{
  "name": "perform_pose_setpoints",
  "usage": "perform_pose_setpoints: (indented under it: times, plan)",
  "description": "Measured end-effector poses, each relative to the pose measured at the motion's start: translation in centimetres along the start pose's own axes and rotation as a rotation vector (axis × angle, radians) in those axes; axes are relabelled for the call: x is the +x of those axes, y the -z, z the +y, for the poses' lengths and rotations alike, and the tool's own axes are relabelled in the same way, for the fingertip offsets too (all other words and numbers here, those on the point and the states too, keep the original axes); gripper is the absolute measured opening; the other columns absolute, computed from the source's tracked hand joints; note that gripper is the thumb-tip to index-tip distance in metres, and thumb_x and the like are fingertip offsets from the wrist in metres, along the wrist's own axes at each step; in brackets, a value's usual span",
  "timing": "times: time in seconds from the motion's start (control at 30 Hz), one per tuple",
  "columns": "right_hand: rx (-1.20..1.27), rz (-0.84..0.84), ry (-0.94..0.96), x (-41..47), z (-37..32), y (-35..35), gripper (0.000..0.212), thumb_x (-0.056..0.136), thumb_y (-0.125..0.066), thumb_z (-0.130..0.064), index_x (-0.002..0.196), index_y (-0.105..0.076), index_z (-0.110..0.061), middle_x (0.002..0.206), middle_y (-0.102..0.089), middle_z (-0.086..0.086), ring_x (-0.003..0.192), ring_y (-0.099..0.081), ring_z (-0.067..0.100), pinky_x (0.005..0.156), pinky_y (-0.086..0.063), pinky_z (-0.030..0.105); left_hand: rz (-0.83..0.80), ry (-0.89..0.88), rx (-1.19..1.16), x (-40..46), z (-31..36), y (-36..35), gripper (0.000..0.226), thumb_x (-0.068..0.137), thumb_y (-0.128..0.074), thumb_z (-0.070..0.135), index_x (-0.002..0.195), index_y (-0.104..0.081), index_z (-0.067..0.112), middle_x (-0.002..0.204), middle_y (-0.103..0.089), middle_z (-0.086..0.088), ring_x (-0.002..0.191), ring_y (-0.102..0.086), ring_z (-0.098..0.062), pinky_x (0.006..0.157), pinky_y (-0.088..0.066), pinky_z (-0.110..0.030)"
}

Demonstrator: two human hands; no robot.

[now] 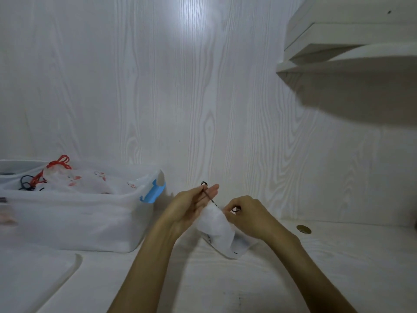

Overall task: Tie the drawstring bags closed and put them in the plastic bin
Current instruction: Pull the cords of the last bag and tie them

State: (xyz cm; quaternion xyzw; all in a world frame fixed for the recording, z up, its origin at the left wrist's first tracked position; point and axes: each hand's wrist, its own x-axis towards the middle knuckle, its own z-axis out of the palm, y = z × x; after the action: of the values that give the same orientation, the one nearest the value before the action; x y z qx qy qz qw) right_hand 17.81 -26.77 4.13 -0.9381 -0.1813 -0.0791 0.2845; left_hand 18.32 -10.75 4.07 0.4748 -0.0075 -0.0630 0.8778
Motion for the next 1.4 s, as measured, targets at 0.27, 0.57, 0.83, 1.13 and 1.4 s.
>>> perform_pose_setpoints:
  times: [0.27, 0.57, 0.83, 1.13, 1.4]
  plan:
    - [0.078, -0.457, -0.062, -0.6, 0.5, 1.7, 0.032, 0.095, -0.049, -0.035, 0.078, -0.059, -0.01, 0.083, -0.057, 0.006, 0.078, -0.047, 0.012, 0.079, -0.038, 0.024, 0.041, 0.032, 0.553, -0.3, 0.0, -0.5, 0.021, 0.095, -0.051, 0.02, 0.093, -0.07, 0.01, 0.088, -0.075, 0.004, 0.064, -0.063, -0.001, 0.055, -0.037, -0.018]
    - [0.675, -0.383, -0.068, -0.7, 2.0, 3.0, 0.024, 0.095, -0.051, -0.028, 0.089, -0.071, -0.017, 0.084, -0.064, -0.006, 0.081, -0.053, 0.01, 0.085, -0.039, 0.027, 0.021, 0.046, 0.551, -0.8, 1.0, -0.3, 0.016, 0.094, -0.055, 0.02, 0.091, -0.069, 0.012, 0.083, -0.072, 0.002, 0.067, -0.06, -0.006, 0.049, -0.034, -0.017]
    - [0.816, -0.208, -0.01, -0.6, 1.8, 2.7, 0.024, 0.095, -0.051, -0.025, 0.093, -0.073, -0.015, 0.082, -0.066, -0.005, 0.073, -0.052, 0.008, 0.076, -0.04, 0.022, -0.018, 0.07, 0.717, -1.4, 0.8, -0.7, 0.018, 0.089, -0.062, 0.028, 0.088, -0.075, 0.015, 0.074, -0.068, 0.005, 0.065, -0.059, -0.003, 0.058, -0.04, -0.017]
    - [0.593, -0.073, 0.038, -1.0, 0.8, 3.3, 0.017, 0.086, -0.066, -0.028, 0.097, -0.076, -0.02, 0.099, -0.073, -0.011, 0.099, -0.063, -0.005, 0.083, -0.045, 0.009, -0.134, 0.095, 0.713, -2.0, 0.8, -1.4, 0.016, 0.084, -0.068, 0.03, 0.081, -0.076, 0.017, 0.07, -0.064, 0.004, 0.063, -0.058, -0.001, 0.062, -0.045, -0.015]
    - [0.756, -0.072, -0.089, -1.0, -0.3, 3.0, 0.02, 0.083, -0.067, -0.033, 0.098, -0.076, -0.021, 0.095, -0.074, -0.01, 0.091, -0.065, -0.006, 0.079, -0.045, 0.01, -0.266, -0.011, 0.775, -2.0, 0.6, -1.4, 0.016, 0.086, -0.065, 0.015, 0.098, -0.076, 0.02, 0.099, -0.072, 0.003, 0.099, -0.064, -0.008, 0.091, -0.048, -0.024]
